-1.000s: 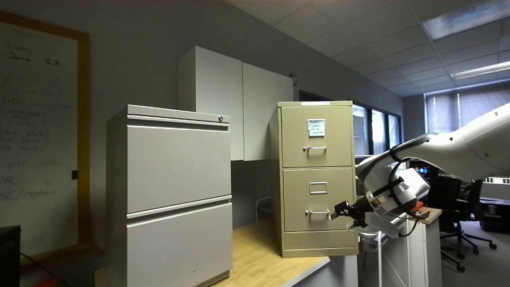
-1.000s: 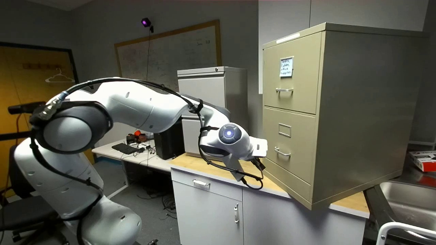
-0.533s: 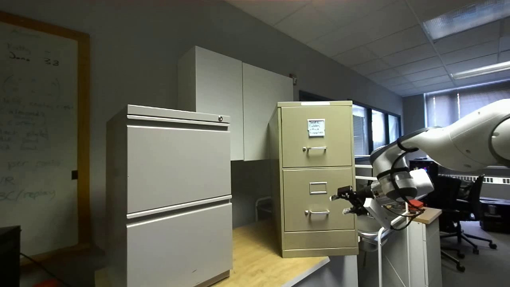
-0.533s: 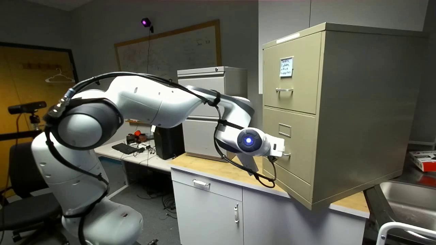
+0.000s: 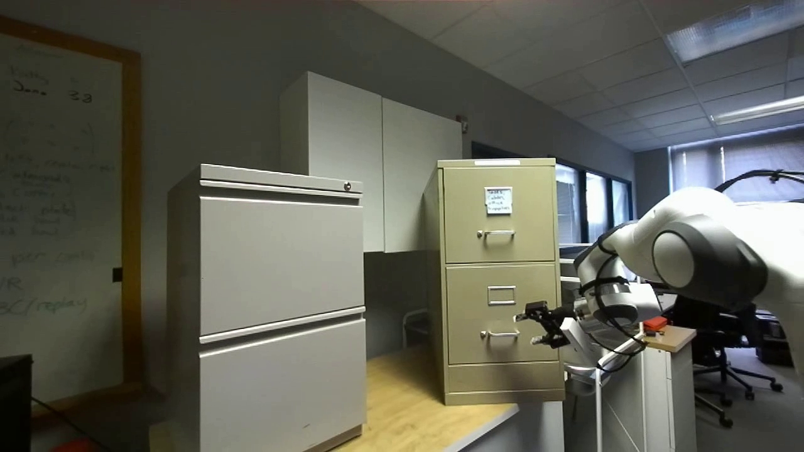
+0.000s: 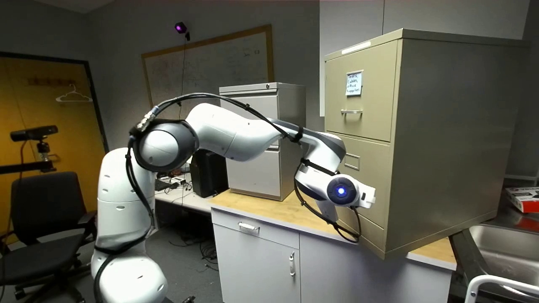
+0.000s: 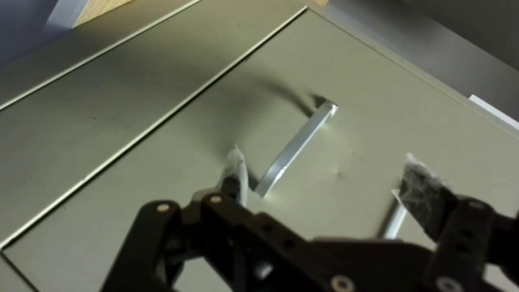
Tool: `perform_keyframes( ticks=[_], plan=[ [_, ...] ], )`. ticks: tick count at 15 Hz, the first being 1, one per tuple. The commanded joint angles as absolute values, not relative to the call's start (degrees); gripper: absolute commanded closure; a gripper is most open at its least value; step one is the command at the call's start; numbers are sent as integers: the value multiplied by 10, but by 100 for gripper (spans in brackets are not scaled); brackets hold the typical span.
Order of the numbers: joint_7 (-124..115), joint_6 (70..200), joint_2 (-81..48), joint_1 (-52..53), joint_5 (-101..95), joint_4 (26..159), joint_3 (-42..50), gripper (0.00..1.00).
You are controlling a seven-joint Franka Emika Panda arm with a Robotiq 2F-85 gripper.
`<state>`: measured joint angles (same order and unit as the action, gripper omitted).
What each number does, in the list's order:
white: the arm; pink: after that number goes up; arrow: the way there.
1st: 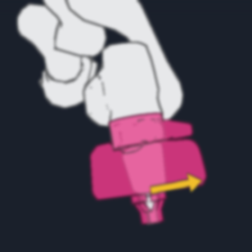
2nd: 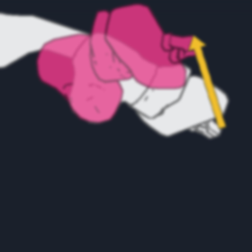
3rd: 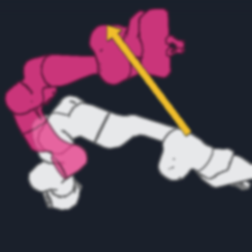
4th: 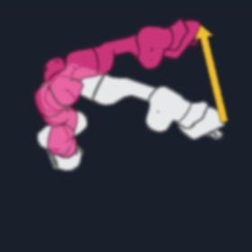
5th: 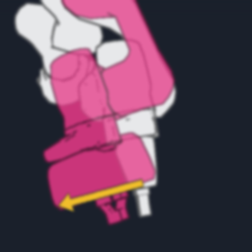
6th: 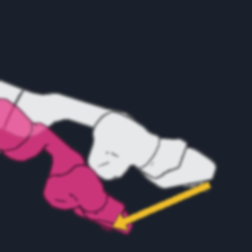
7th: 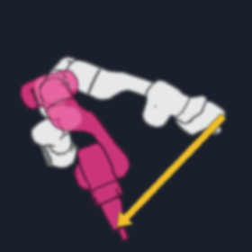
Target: Open the bottom drawer of the beige file cabinet
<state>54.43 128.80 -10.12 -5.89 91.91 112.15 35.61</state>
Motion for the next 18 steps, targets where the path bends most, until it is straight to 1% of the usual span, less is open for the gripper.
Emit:
perform_keyframes(
  ticks=[1, 6, 7, 8, 10, 11, 15, 16, 18],
  plan=[
    [489, 1283, -179, -135, 923, 1031, 288, 0],
    [421, 1294, -239, -194, 901, 947, 231, 0],
    [403, 1294, -249, -199, 889, 937, 225, 8],
    [391, 1292, -257, -204, 879, 928, 219, 25],
    [375, 1289, -266, -209, 858, 921, 209, 40],
    [367, 1290, -274, -211, 846, 918, 205, 50],
    [327, 1289, -290, -215, 804, 909, 191, 79],
    [315, 1287, -290, -216, 793, 907, 188, 88],
    [295, 1280, -278, -211, 751, 915, 185, 99]
  ],
)
